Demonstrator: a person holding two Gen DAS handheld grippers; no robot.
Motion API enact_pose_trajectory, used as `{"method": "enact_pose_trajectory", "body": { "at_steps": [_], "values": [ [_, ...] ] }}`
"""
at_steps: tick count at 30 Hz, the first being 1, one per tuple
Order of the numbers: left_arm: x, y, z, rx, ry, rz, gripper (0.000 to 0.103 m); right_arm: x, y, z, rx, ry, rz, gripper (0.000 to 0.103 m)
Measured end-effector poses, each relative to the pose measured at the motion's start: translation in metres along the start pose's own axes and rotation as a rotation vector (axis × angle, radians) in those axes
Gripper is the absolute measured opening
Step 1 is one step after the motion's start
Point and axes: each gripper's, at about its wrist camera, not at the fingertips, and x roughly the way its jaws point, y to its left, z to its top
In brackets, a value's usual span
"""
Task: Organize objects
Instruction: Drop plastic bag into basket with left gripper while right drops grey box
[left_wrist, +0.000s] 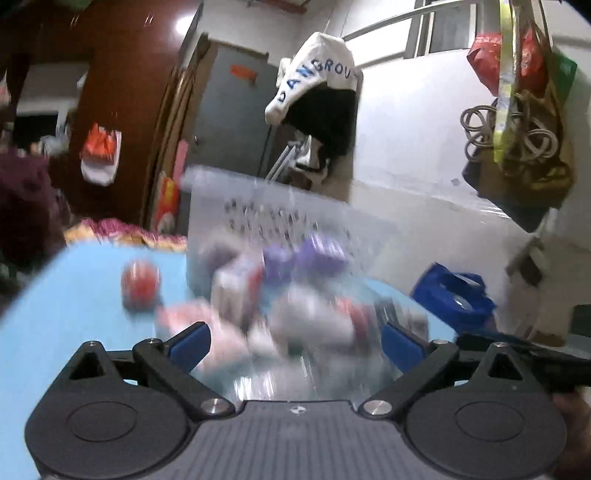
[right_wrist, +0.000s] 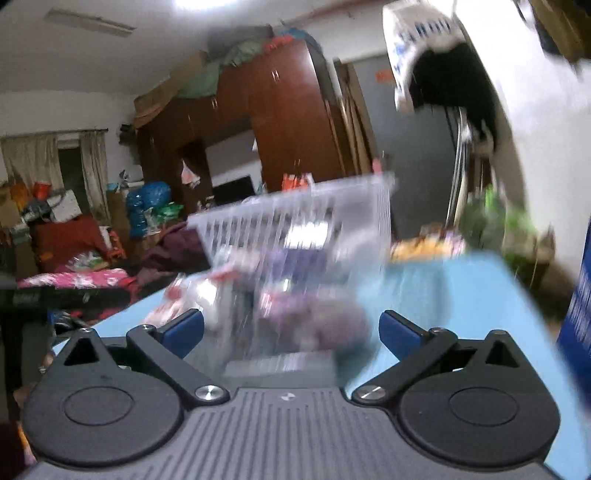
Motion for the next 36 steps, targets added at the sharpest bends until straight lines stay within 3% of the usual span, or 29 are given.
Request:
{"method": "enact_pose_trajectory", "body": {
  "at_steps": [3, 5, 9, 14, 17, 19, 33, 36],
  "values": [
    [0.002, -0.004, -0.012, 0.079, 0.014, 0.075, 0.1, 0.006, 0.005, -0.006, 0.025, 0.046, -0.037, 0.103],
    [0.007, -0.002, -0.014, 0.103, 0.023, 0.104, 0.1, 0.018, 0.013, -0.002, -0.064, 0.091, -0.086, 0.103],
    [0.016, 0.002, -0.019, 0.084, 0.081, 0.069, 0.099, 0.031, 0.022, -0.006, -0.145, 0.171, -0.103, 0.103],
    [0.022, -0.011, -0.024, 0.106, 0.081, 0.072, 0.096, 0.03, 0.017, -0.011, -0.123, 0.151, -0.113, 0.097],
    [0.023, -0.016, -0.028, 0.128, 0.072, 0.111, 0.084, 0.029, 0.021, -0.015, -0.139, 0.133, -0.134, 0.085],
    [0.022, -0.017, -0.032, 0.137, 0.061, 0.142, 0.063, 0.028, 0.023, -0.017, -0.157, 0.12, -0.133, 0.082],
    [-0.007, 0.001, -0.037, 0.074, -0.074, 0.076, 0.063, 0.003, 0.02, -0.021, -0.151, 0.021, -0.118, 0.082],
    [-0.009, -0.001, -0.039, 0.111, -0.092, 0.088, 0.071, 0.002, 0.018, -0.021, -0.143, 0.02, -0.112, 0.082]
  ]
}}
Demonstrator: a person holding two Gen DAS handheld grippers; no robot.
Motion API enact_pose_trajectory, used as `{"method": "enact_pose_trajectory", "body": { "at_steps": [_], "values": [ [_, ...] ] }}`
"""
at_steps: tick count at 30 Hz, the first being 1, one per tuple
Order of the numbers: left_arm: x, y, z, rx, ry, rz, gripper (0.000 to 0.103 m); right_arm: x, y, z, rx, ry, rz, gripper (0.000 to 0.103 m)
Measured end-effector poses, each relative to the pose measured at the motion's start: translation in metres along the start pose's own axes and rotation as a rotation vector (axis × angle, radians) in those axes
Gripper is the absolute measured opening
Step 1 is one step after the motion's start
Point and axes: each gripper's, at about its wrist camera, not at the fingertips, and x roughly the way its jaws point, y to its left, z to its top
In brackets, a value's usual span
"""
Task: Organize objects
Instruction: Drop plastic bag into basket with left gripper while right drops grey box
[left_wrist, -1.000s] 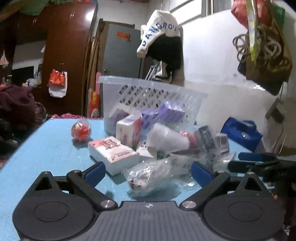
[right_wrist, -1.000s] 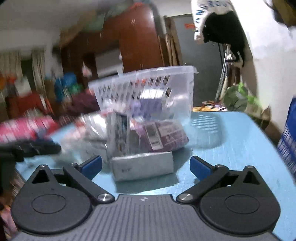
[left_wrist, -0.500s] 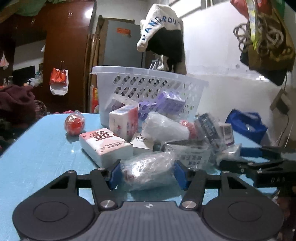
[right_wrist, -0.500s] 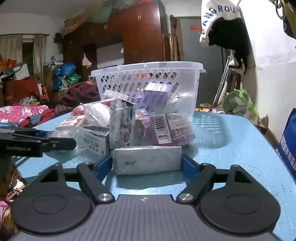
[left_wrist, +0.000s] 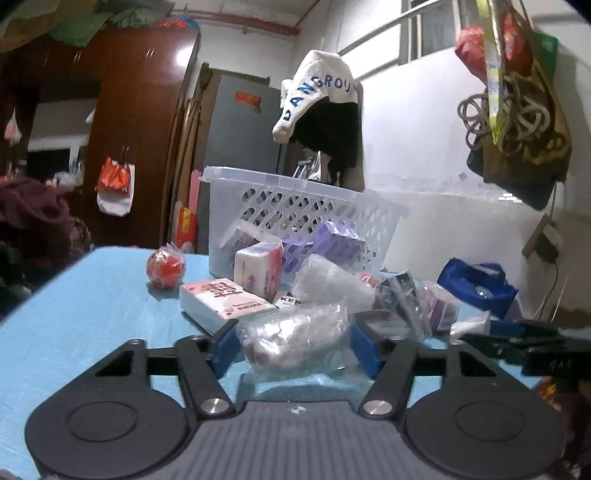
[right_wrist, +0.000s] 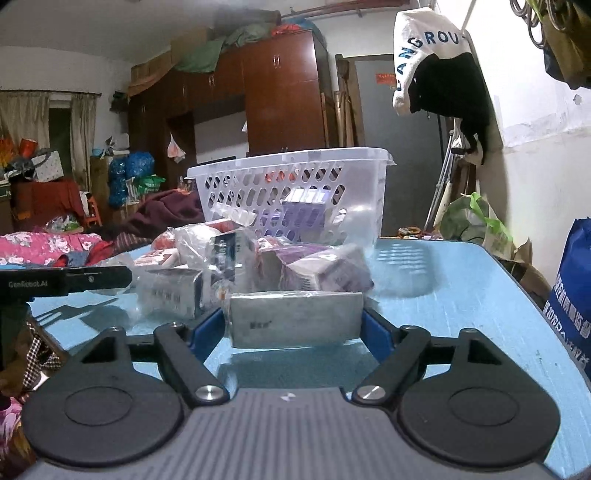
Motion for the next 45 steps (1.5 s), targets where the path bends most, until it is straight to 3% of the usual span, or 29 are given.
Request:
{"method": "enact_pose_trajectory", "body": {
  "at_steps": [3, 16, 22, 26, 30, 34, 36, 40, 41, 43, 44, 45],
  "values": [
    [0.002, 0.003, -0.004, 0.003, 0.012, 0.012, 0.066, -0.001, -0.001, -0.001, 0.003, -0.003, 0.0, 0.082],
    [0.002, -0.006, -0.013, 0.095, 0.038, 0.06, 0.064, -0.009, 0.002, -0.001, -0.004, -0.026, 0.012, 0.082],
    [-0.01, 0.004, -0.004, 0.035, -0.025, 0.075, 0.062, -0.024, 0.002, 0.003, -0.001, -0.085, 0.015, 0.082],
    [-0.017, 0.013, 0.004, -0.019, -0.053, 0.042, 0.062, -0.028, 0.001, 0.009, -0.002, -0.123, 0.021, 0.082],
    [-0.01, 0.01, 0.046, -0.037, -0.106, -0.014, 0.062, -0.018, 0.01, 0.045, -0.058, -0.184, 0.023, 0.081],
    [0.032, 0.003, 0.126, -0.019, -0.127, -0.011, 0.062, 0.02, 0.018, 0.121, -0.139, -0.243, 0.006, 0.081],
    [0.067, 0.007, 0.163, -0.053, -0.077, -0.013, 0.062, 0.052, 0.016, 0.156, -0.145, -0.21, 0.037, 0.081],
    [0.142, 0.025, 0.195, -0.136, 0.06, 0.022, 0.063, 0.113, 0.011, 0.19, -0.155, -0.139, -0.043, 0.082],
    [0.155, 0.029, 0.195, -0.152, 0.087, 0.021, 0.066, 0.124, 0.011, 0.191, -0.161, -0.13, -0.056, 0.083],
    [0.178, 0.036, 0.193, -0.173, 0.127, 0.058, 0.097, 0.143, 0.012, 0.19, -0.192, -0.098, -0.067, 0.096],
    [0.183, 0.037, 0.192, -0.178, 0.129, 0.076, 0.1, 0.146, 0.013, 0.19, -0.198, -0.084, -0.101, 0.103],
    [0.181, 0.039, 0.189, -0.178, 0.116, 0.077, 0.1, 0.145, 0.014, 0.188, -0.193, -0.077, -0.135, 0.103]
  ]
}}
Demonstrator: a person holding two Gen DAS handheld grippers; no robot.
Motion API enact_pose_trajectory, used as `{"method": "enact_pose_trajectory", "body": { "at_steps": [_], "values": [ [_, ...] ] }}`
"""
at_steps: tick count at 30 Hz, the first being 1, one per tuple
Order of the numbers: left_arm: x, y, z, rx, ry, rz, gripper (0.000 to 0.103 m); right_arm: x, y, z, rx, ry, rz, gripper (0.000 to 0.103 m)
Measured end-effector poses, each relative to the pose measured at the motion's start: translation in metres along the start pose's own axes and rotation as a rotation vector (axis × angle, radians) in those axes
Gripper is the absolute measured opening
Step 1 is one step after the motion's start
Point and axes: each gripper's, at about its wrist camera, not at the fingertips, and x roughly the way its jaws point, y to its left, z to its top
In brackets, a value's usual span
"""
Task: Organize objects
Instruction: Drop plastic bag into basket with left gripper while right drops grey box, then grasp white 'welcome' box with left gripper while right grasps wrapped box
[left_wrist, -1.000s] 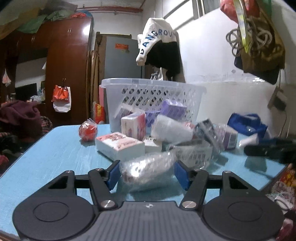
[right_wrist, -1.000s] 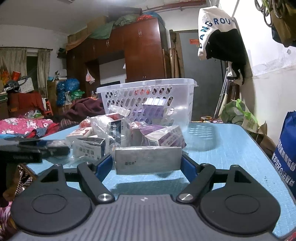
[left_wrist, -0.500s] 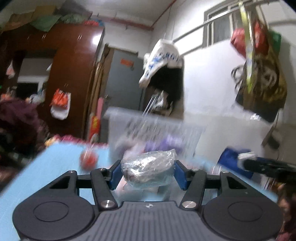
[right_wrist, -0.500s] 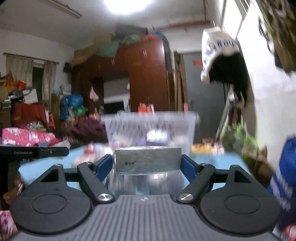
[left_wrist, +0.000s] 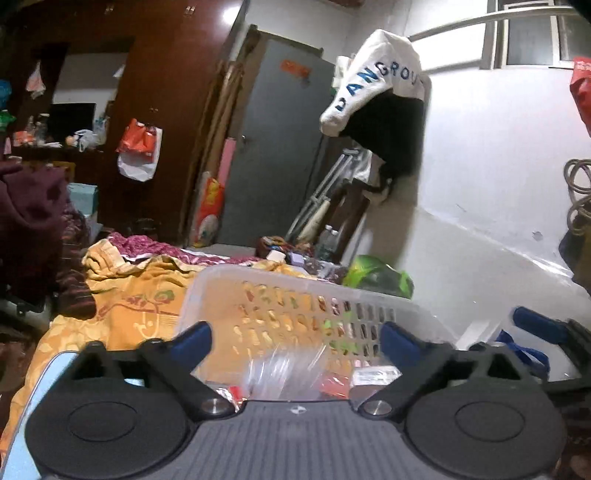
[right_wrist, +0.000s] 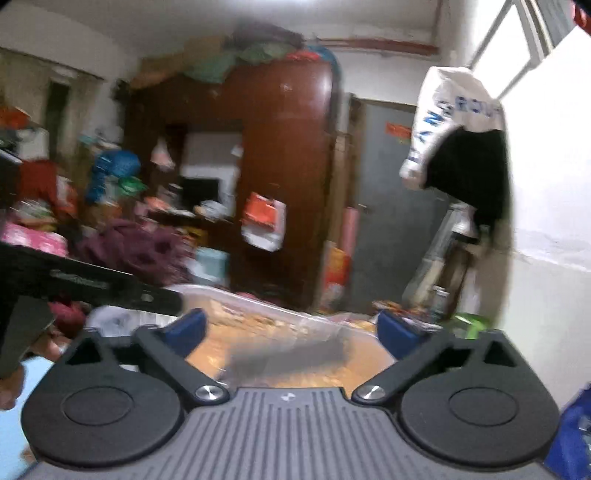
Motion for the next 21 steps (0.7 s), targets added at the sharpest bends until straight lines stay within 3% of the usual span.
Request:
{"method": "enact_pose_trajectory", "body": {
  "at_steps": [4, 7, 10, 13, 15, 17, 21],
  "values": [
    [-0.034, -0.003, -0.016, 0.062, -0.068, -0.051, 0.103, -0.037, -0.009, -0.014, 0.101, 0.03, 0.107, 0.103],
    [-0.074, -0.005, -0.043, 0.134, -0.097, -0.107, 0.103, -0.074, -0.012, -0.047, 0.138, 0.079, 0.108, 0.103],
    [-0.1, -0.009, -0.083, 0.243, -0.086, -0.041, 0.103, -0.1, -0.014, -0.09, 0.106, 0.124, 0.103, 0.103],
    [-0.104, -0.001, -0.113, 0.243, -0.011, 0.042, 0.103, -0.104, -0.02, -0.114, 0.185, 0.212, 0.15, 0.103],
    [-0.101, 0.007, -0.121, 0.208, 0.041, 0.048, 0.103, -0.101, -0.021, -0.122, 0.195, 0.25, 0.174, 0.103],
    [-0.093, 0.012, -0.126, 0.195, 0.084, 0.061, 0.103, -0.098, -0.018, -0.126, 0.175, 0.269, 0.134, 0.103],
    [-0.081, 0.022, -0.126, 0.16, 0.141, 0.101, 0.1, -0.089, -0.014, -0.125, 0.152, 0.312, 0.156, 0.09]
  ]
}}
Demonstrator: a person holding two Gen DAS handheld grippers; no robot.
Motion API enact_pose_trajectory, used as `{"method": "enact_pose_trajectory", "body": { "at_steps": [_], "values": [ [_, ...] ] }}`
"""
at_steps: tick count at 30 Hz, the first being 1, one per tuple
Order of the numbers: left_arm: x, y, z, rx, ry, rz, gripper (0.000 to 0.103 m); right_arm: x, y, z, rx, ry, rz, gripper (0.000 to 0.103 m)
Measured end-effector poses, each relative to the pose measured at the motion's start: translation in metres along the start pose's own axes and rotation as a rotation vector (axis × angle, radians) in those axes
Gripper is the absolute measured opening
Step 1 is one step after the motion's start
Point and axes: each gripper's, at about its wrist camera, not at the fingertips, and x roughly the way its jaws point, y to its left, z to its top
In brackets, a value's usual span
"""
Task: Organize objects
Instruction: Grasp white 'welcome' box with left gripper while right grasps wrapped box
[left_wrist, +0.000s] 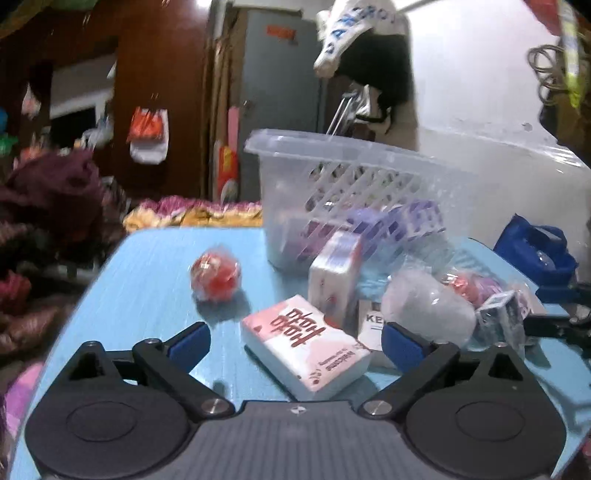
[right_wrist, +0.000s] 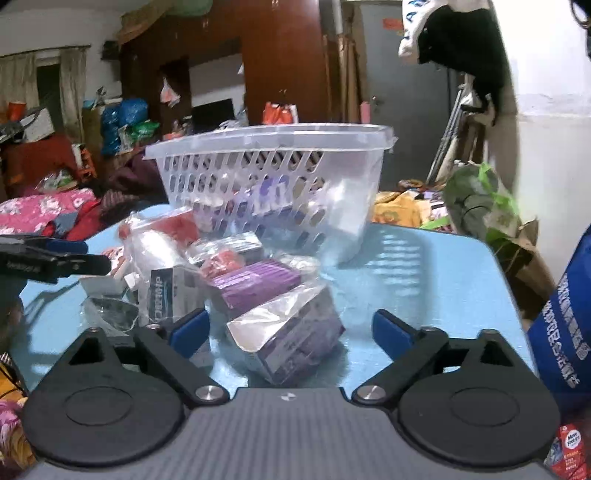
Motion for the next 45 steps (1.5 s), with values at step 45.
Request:
{"method": "enact_pose_trajectory", "body": {
  "at_steps": [45],
  "values": [
    [-0.04, -0.004, -0.021, 0.058, -0.366, -0.096, 0.067, -0.025, -0.012, -0.021, 0.047, -0.245, 0.101, 0.054]
  ]
}}
